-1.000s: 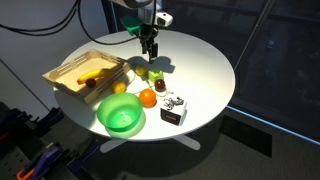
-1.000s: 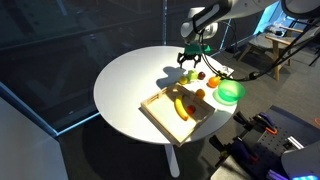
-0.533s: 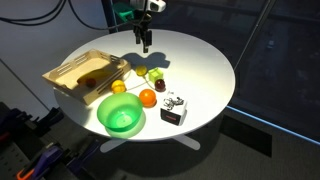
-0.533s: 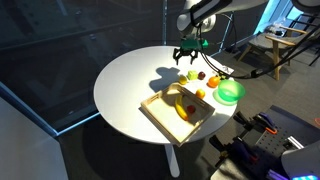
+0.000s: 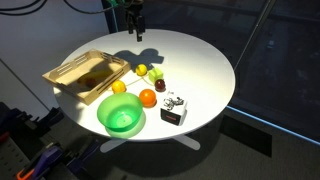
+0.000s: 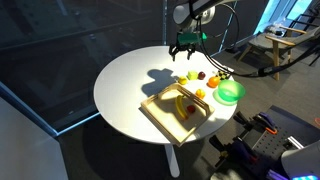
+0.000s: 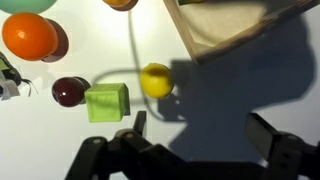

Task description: Remove the light green block from the wooden tray and put it on the table

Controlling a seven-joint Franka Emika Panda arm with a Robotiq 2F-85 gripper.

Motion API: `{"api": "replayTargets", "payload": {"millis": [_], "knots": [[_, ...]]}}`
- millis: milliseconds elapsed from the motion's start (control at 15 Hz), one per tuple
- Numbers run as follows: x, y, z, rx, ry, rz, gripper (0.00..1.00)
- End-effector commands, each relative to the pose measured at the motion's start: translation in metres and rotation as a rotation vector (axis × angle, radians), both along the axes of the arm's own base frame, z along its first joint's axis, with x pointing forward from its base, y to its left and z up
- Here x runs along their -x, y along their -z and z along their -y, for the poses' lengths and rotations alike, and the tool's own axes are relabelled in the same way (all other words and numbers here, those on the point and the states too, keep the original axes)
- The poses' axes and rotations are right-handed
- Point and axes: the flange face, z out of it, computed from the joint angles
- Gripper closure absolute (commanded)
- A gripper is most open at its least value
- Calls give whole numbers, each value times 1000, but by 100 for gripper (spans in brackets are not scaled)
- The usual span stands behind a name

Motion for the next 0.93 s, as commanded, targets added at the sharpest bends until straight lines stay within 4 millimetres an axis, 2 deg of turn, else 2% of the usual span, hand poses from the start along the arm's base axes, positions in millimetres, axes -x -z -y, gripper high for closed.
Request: {"api": "replayTargets", "payload": {"millis": [0,867], "knots": [[16,-27,-16,23,-7,4,0],[60,-83,-78,54,-162,-12,0]]}}
